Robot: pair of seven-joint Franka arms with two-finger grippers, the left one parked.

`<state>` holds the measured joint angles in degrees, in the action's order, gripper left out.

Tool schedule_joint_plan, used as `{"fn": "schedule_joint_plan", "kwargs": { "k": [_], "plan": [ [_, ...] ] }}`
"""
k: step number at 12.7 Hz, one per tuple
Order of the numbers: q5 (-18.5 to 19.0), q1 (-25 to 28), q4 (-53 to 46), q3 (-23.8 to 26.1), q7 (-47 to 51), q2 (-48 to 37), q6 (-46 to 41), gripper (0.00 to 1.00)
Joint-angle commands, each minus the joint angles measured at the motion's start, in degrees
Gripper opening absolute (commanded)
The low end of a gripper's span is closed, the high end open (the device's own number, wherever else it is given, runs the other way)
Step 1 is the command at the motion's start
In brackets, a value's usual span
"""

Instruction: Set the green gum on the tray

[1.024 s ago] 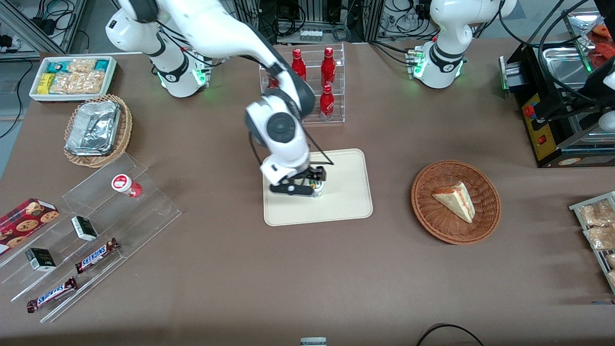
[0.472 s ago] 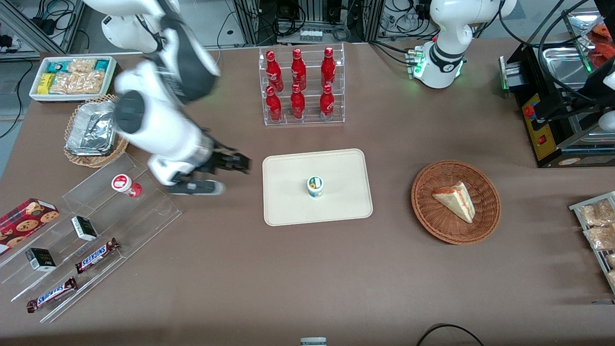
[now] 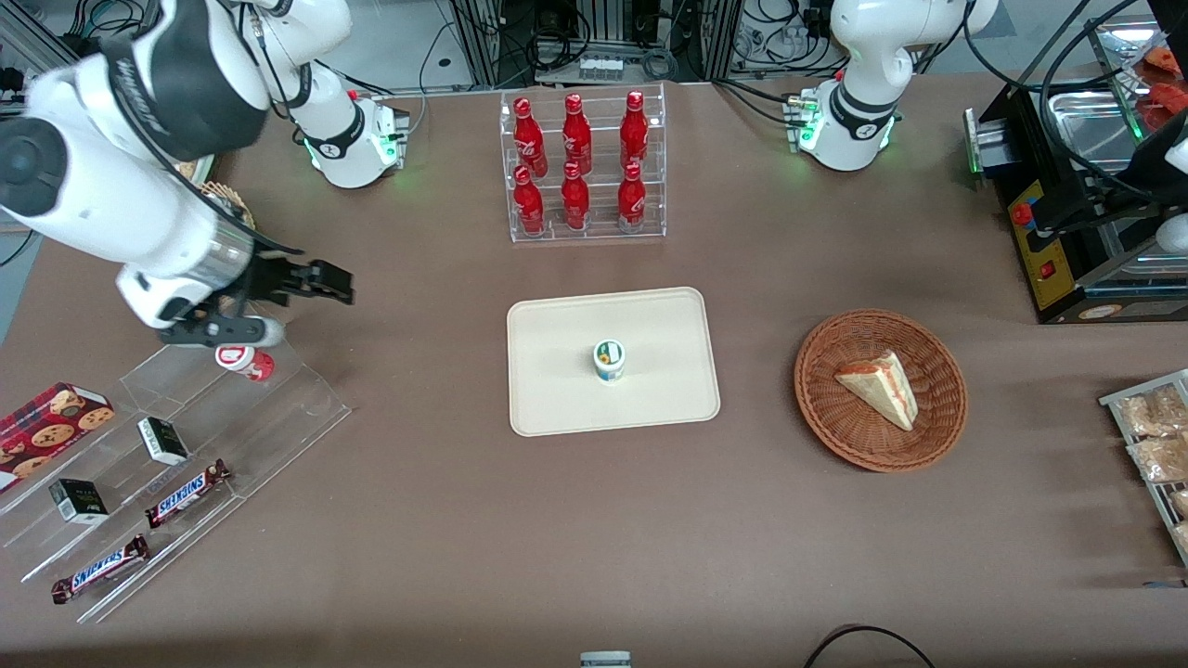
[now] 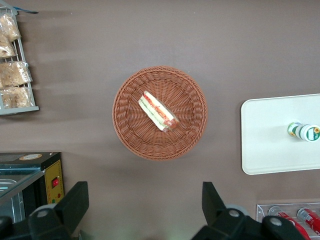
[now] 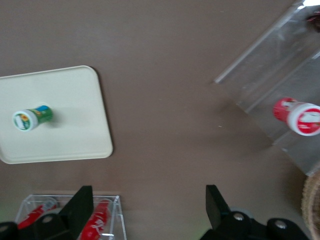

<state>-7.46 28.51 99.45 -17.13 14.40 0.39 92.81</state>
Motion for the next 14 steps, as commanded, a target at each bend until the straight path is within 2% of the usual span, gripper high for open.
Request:
{"fn": "schedule_joint_plan", "kwargs": {
  "k": [1,5,7,9,14],
  "plan": [
    [1.8,-3.6,0.7,0.8,-3.2,-2.1,-2.8,1.00],
    [2.4,-9.2,-1.3,1.7,-9.8,-1.4,-4.0,1.00],
    [6.0,-16.8,-2.8,9.7,-10.7,-1.0,-5.0,1.00],
    [6.7,-18.0,-3.0,10.1,-10.8,-1.3,-5.1,1.00],
    [6.3,-25.8,-3.1,12.1,-13.2,-0.7,-4.7,1.00]
  ]
}}
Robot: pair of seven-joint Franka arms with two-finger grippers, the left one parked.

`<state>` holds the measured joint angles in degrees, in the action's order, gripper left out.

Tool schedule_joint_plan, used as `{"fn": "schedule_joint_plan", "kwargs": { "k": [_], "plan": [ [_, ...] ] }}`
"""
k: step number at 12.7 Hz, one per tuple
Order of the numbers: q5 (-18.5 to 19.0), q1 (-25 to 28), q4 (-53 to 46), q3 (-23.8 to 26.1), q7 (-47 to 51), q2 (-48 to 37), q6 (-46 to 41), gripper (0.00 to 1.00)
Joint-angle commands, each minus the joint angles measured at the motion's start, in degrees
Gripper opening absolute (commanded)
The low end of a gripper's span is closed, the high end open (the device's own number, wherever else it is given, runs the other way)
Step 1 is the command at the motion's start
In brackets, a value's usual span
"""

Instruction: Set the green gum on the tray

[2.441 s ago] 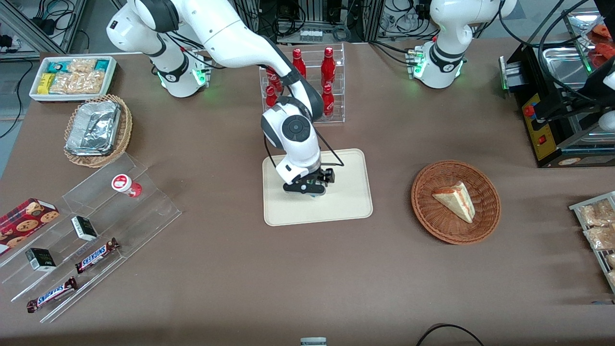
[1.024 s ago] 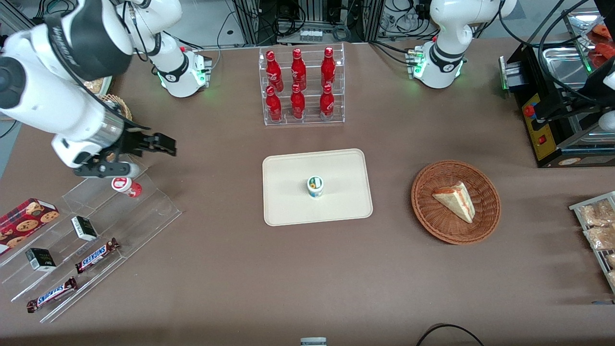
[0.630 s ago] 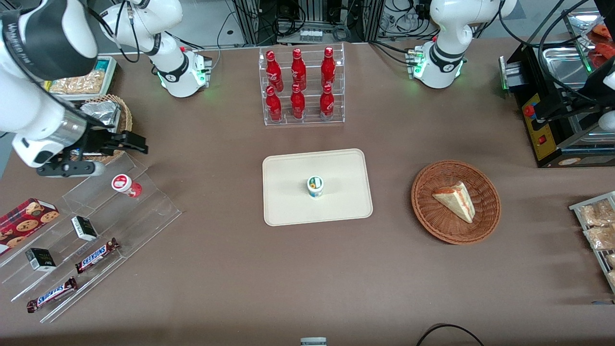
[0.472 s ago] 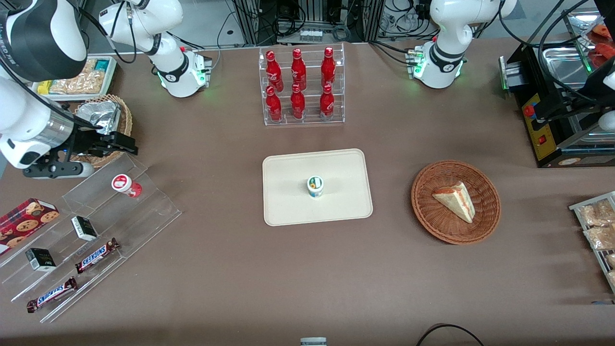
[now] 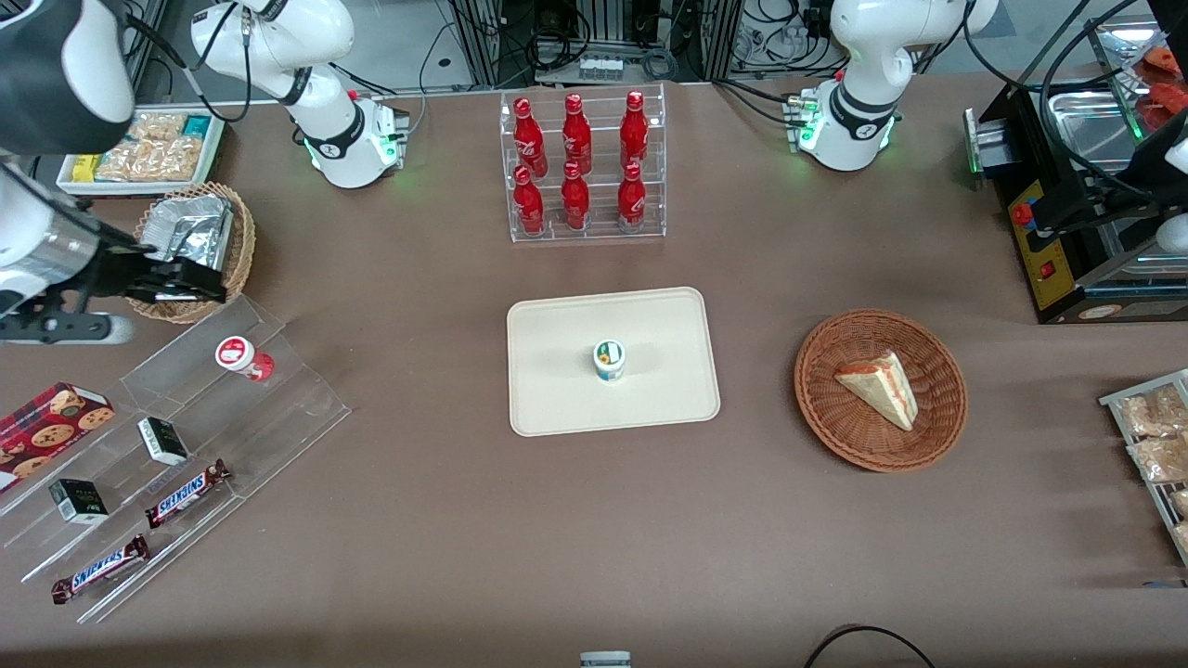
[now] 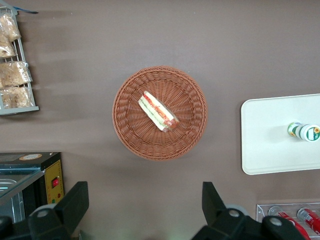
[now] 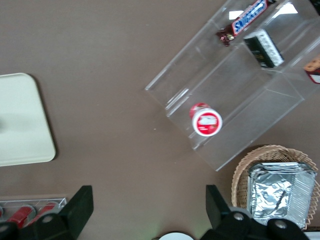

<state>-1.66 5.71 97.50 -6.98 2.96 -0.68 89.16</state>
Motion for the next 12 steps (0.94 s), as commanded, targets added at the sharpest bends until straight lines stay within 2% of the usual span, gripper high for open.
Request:
{"fn": "schedule_joint_plan", "kwargs": {
  "k": [1,7,10,12],
  "plan": [
    [0.5,-4.7,-1.2,2.8,-3.3,0.5,-0.7,1.00],
    [0.2,-7.4,-4.1,3.2,-4.4,2.6,-0.7,1.00],
    [0.3,-4.6,-4.8,2.2,-3.6,2.4,-1.0,1.00],
    [0.2,-4.7,-4.8,2.1,-3.0,2.4,-1.1,1.00]
  ]
}}
